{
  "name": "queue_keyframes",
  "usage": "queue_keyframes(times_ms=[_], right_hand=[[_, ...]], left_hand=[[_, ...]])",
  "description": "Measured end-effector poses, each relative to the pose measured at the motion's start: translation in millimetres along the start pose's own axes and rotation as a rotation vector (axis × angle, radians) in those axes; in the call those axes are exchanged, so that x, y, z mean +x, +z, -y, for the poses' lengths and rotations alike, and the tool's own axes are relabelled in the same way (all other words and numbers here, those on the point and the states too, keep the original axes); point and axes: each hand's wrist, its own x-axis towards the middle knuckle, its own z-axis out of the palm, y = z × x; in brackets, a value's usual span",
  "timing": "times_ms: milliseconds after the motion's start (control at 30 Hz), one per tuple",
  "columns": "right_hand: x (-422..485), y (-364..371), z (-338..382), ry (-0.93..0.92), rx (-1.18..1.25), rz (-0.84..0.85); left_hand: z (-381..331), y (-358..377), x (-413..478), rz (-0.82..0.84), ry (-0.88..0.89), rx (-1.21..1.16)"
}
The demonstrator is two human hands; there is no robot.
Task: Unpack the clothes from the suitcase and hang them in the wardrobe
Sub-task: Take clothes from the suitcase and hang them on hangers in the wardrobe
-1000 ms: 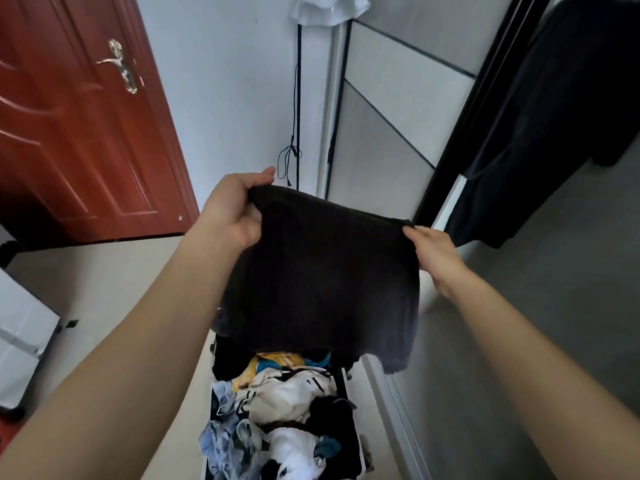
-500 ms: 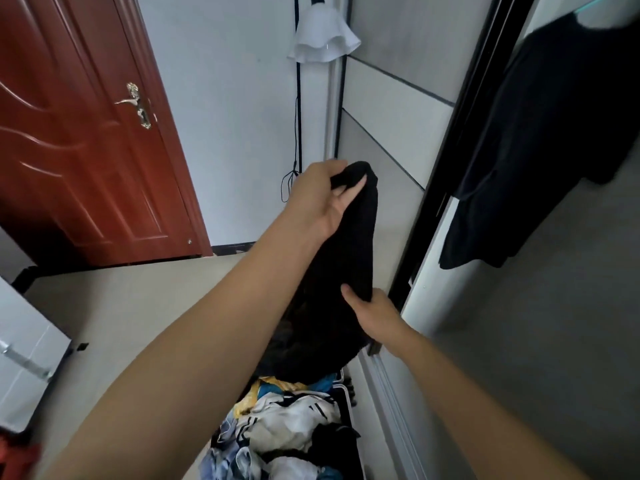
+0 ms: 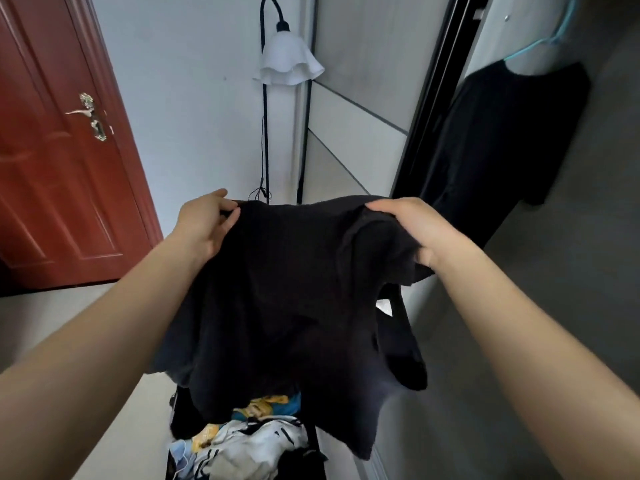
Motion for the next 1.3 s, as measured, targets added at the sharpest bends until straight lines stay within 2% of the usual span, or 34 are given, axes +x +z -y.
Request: queue_keyframes(times_ms=[133, 233, 367, 433, 500, 567, 633, 800, 900, 1000, 1100, 1200, 1300], right_hand=[[8.3, -0.3, 8.2, 0.072, 0.079, 0.094], [13.0, 4.2, 12.5, 0.083, 0.133, 0.152], [12.8, 23.1, 19.0, 0.019, 0.101, 0.202], [12.6, 34.5, 20.4, -0.041, 0.067, 0.262], [13.6, 42.7, 19.9, -0.089, 0.004, 0.289], [13.9, 45.0, 19.2, -0.104, -0.017, 0.281], [17.7, 35.6, 14.6, -0.096, 0.069, 0.229], [23.5, -16.3, -32.4, -0.117, 0.295, 0.179], [14.3, -34.9, -88.1, 0.020, 0.072, 0.161], [-2.3, -26.2, -135.1, 0.202, -0.188, 0.337], [-9.2, -6.4, -156.1, 0.181, -0.405, 0.338], [-8.9, 0.4, -153.5, 0.126, -0.445, 0.245], [-11.3, 4.5, -146.2, 0.145, -0.366, 0.293]], left_hand=[[5.6, -9.5, 4.7, 0.021, 0.015, 0.054], [8.2, -12.5, -2.0, 0.111, 0.030, 0.197], [29.8, -4.3, -26.6, 0.401, -0.047, 0.442], [49.5, -0.5, -35.6, 0.594, -0.039, 0.714], [68.3, 5.6, -42.6, 0.675, 0.048, 0.956], [78.5, 15.2, -45.4, 0.657, 0.132, 0.916], [80.6, 23.0, -49.0, 0.623, 0.168, 0.886], [81.5, 34.8, -51.0, 0.553, 0.121, 0.605], [81.1, 49.8, -53.3, 0.567, -0.023, 0.378], [81.3, 65.8, -60.6, 0.532, -0.108, 0.226], [83.9, 76.9, -66.0, 0.529, -0.138, 0.195], [82.6, 78.3, -64.7, 0.523, -0.157, 0.132], [79.8, 75.2, -63.6, 0.500, -0.164, 0.055]])
